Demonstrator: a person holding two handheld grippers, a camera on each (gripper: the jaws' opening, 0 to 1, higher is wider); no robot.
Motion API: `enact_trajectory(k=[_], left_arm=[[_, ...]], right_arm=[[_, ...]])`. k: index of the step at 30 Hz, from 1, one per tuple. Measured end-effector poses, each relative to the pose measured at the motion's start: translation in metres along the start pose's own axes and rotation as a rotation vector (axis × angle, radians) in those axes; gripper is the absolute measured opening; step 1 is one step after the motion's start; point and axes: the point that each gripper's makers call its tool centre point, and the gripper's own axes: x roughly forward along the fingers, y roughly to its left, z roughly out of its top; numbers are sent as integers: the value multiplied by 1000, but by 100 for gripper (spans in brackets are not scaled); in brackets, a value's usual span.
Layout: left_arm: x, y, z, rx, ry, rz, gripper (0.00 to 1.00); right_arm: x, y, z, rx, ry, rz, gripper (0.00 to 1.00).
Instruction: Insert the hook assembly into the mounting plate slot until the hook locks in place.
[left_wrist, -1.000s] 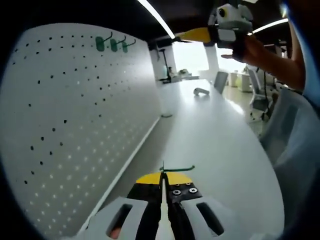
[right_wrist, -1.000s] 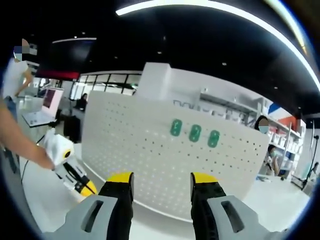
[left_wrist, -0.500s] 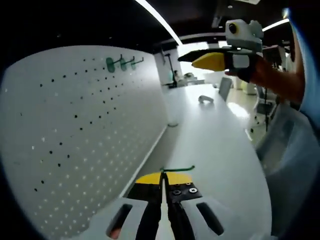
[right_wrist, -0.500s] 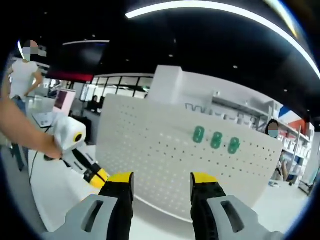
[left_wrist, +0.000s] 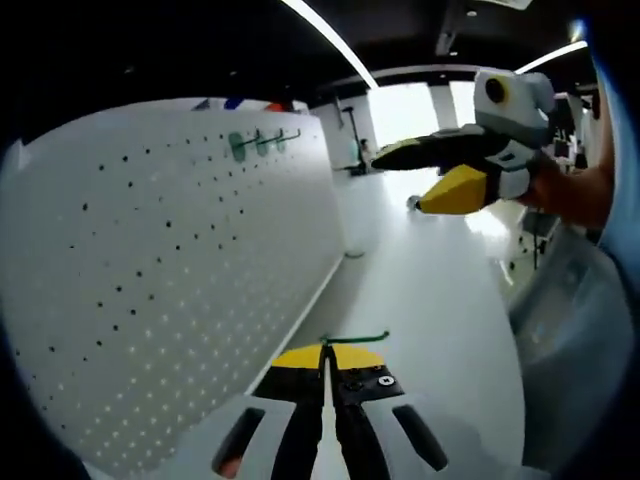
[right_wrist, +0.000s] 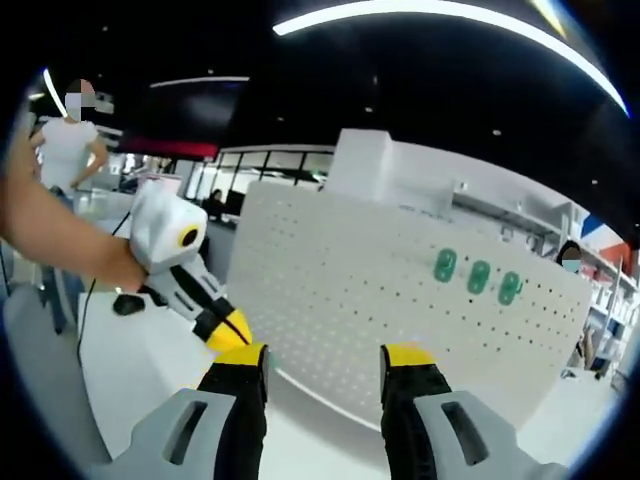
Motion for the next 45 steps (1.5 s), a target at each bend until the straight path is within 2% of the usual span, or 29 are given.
enact_trajectory(k=[9, 16, 33, 45], left_arm=[[-2, -3, 16, 2, -19, 9, 1], [0, -2, 26, 5, -33, 14, 1], [6, -1, 44, -13, -40, 0, 1], [12, -3, 46, -51, -26, -20, 1]], right_arm=[[3, 21, -10, -56, 18, 46, 43], [8, 32, -14, -135, 32, 66, 39], [22, 33, -22, -162, 49, 84, 31], [34, 30, -30, -178, 64, 93, 26]])
